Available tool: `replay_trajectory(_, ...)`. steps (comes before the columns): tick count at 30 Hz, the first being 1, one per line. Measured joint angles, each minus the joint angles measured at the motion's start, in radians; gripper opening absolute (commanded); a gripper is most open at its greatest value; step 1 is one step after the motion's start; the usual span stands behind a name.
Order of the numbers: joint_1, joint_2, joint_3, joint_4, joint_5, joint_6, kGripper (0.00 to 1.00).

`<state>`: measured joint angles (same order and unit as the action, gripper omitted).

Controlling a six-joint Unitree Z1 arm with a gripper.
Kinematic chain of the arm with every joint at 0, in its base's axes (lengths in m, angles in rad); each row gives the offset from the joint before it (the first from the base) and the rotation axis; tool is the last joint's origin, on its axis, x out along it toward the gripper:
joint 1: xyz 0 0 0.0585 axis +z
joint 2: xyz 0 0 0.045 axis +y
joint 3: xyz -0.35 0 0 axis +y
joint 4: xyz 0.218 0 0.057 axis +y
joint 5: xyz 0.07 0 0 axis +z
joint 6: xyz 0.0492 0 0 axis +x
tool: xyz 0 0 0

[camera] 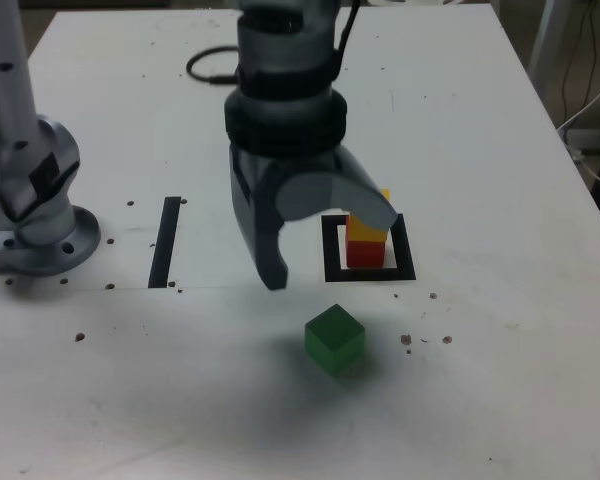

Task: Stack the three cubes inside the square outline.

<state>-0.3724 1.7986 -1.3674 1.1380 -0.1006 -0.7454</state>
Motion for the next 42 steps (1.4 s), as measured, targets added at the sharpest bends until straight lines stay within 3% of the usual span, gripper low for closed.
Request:
replay_trajectory(11,-0.030,0.020,0.086,-0.112,0.018,-0.092,1.00)
replay_trajectory(30,-0.091,0.118,0.122,-0.249,0.002,-0.117,0.96)
replay_trajectory(42,-0.095,0.159,0.101,-0.241,0.002,-0.112,0.76)
